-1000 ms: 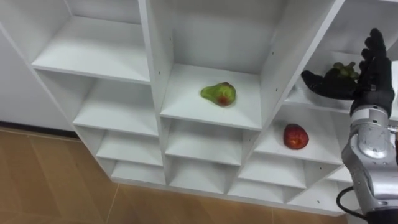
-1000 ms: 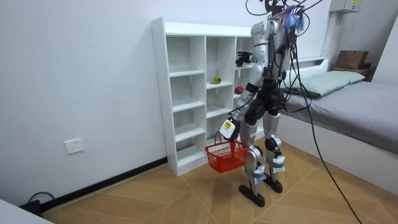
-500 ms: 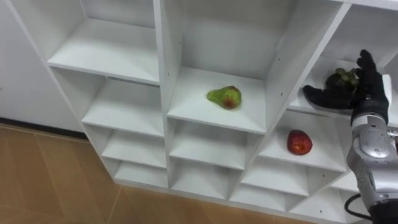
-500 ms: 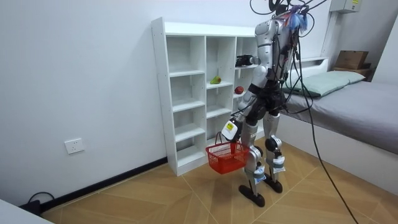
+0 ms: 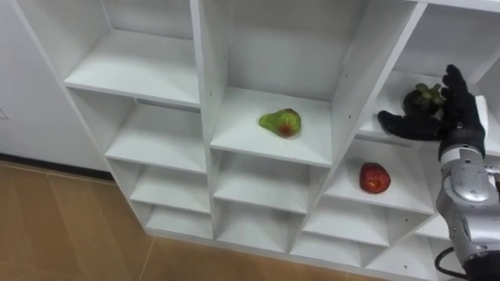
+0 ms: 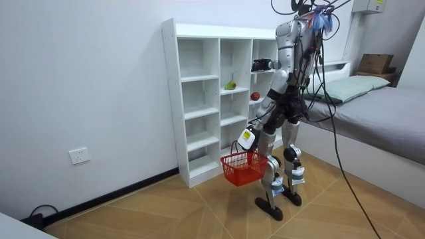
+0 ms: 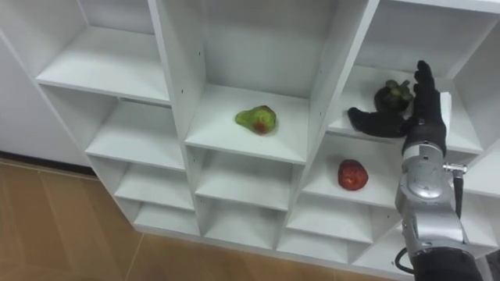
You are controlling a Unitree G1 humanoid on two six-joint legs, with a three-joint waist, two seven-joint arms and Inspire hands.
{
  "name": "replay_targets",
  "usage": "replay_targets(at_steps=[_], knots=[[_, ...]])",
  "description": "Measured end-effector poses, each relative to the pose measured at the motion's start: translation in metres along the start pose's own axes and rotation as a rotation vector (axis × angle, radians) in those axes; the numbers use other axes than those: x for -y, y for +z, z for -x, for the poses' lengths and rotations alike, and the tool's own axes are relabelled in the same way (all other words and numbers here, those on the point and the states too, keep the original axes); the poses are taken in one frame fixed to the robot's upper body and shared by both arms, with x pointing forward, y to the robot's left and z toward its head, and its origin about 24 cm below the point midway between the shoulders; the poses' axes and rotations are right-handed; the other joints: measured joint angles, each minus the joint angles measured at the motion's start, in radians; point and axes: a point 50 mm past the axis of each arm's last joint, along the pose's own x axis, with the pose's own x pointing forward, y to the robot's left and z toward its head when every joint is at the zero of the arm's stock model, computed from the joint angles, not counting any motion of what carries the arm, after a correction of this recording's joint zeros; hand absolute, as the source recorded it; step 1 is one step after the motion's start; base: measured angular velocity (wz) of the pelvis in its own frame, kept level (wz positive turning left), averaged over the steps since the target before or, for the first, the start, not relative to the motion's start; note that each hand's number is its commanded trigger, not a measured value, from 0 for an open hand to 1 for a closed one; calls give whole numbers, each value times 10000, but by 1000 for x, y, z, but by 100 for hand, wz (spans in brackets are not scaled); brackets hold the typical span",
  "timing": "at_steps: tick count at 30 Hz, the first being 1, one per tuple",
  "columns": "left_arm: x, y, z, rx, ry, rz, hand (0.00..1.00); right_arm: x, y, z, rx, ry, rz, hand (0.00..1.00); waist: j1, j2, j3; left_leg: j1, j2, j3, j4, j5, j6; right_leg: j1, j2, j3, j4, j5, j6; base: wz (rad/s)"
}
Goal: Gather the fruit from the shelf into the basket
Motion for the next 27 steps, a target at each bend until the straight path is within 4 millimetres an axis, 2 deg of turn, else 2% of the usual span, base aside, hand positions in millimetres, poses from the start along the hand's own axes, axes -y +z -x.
replay_targets(at_steps=[8,15,22,27], knots=[[1,-2,0,-127,-22,-28,100,13,-8,-1,-126,-669,37,100,44,10,1,144,7,0,-5,-1,-2,142,6,-1,-13,0,0,0],[0,-1,0,-100,1,-21,100,14,-8,-1,-123,-736,172,100,11,17,-5,162,12,-1,-12,-3,-4,164,13,-1,-16,0,0,0],[0,0,0,-85,7,-13,100,17,-12,-1,-270,-848,158,100,30,9,-85,203,5,-2,7,-2,-4,200,10,1,-15,0,0,0],[0,0,0,-65,8,2,100,17,-14,-1,-352,-846,183,100,53,5,-89,241,8,1,0,-2,-3,229,5,1,-13,0,0,0]])
